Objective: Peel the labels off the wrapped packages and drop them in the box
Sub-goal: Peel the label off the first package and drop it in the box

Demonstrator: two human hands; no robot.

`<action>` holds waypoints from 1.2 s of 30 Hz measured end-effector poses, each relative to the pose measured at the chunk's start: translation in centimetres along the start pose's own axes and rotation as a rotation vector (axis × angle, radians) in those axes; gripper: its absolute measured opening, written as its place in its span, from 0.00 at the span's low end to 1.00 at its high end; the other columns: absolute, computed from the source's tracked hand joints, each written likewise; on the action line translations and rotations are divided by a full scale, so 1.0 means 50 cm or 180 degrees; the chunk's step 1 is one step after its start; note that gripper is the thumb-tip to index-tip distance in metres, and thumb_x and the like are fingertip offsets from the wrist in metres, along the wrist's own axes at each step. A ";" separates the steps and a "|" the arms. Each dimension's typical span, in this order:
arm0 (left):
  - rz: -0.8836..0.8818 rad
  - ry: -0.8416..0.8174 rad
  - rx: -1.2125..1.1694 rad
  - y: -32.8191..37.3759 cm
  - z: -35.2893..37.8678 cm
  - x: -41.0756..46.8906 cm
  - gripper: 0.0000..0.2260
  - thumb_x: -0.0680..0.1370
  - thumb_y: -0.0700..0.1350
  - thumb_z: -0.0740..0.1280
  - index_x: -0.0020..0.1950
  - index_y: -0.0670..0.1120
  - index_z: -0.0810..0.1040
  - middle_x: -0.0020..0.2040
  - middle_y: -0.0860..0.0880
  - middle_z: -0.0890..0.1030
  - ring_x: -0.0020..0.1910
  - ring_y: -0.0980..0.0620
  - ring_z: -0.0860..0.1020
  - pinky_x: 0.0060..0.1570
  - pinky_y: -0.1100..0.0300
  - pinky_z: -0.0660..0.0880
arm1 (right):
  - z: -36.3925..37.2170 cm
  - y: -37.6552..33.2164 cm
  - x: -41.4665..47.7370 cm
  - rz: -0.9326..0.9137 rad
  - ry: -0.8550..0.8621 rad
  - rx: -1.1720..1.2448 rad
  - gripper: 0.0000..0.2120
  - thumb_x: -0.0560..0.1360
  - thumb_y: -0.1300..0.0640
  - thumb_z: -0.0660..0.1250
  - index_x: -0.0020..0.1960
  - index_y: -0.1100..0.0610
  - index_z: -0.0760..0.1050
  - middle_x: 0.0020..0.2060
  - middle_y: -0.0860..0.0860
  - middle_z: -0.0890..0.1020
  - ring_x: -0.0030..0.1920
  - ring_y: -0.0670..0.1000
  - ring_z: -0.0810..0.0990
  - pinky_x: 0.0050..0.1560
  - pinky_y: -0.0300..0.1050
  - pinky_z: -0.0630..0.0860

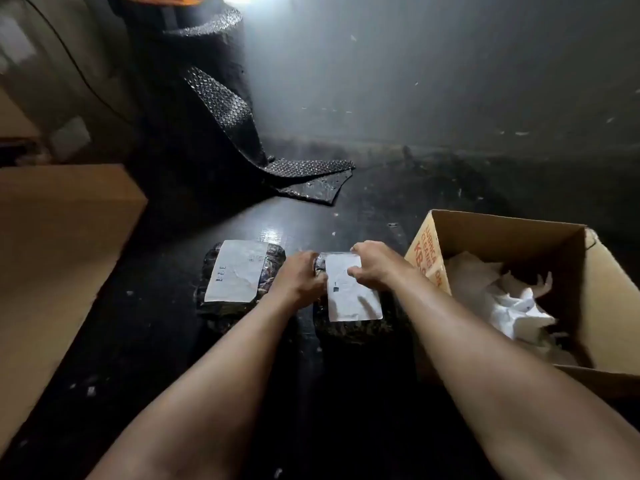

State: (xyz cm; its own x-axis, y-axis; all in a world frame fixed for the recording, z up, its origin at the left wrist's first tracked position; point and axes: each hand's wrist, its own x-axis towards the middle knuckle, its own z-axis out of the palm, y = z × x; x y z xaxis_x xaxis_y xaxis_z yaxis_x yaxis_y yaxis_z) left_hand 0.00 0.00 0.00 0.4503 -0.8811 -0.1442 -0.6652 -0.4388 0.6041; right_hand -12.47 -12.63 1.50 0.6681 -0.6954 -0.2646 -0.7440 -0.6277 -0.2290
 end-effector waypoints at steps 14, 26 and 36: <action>-0.1144 0.0165 -0.1833 -0.067 0.135 0.015 0.24 0.80 0.51 0.65 0.76 0.56 0.68 0.65 0.50 0.80 0.63 0.52 0.78 0.66 0.55 0.71 | 0.041 0.008 0.069 -0.0092 -0.0092 0.0143 0.15 0.77 0.49 0.64 0.63 0.48 0.77 0.62 0.53 0.73 0.67 0.58 0.67 0.63 0.59 0.65; -0.1230 -0.0057 -0.2474 -0.101 0.165 0.029 0.32 0.69 0.66 0.65 0.73 0.66 0.66 0.61 0.53 0.83 0.63 0.55 0.79 0.70 0.49 0.70 | 0.065 0.007 0.081 -0.0151 0.0563 0.0733 0.02 0.76 0.53 0.70 0.47 0.49 0.81 0.48 0.47 0.82 0.54 0.53 0.79 0.58 0.54 0.70; -0.1145 -0.0084 -0.2553 -0.102 0.164 0.037 0.32 0.71 0.61 0.65 0.75 0.62 0.66 0.43 0.70 0.79 0.59 0.57 0.79 0.69 0.49 0.71 | 0.065 0.013 0.081 -0.0123 0.0560 0.1146 0.05 0.75 0.51 0.72 0.48 0.49 0.85 0.50 0.47 0.83 0.56 0.52 0.80 0.60 0.55 0.73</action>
State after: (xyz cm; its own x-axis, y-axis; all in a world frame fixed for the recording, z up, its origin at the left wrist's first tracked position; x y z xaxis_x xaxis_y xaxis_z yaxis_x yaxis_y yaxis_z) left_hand -0.64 -0.85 -9.79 0.5315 -0.7214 -0.4439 0.1377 -0.4435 0.8857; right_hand -10.28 -14.74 -2.75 0.6634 -0.7426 -0.0922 -0.6523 -0.5136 -0.5574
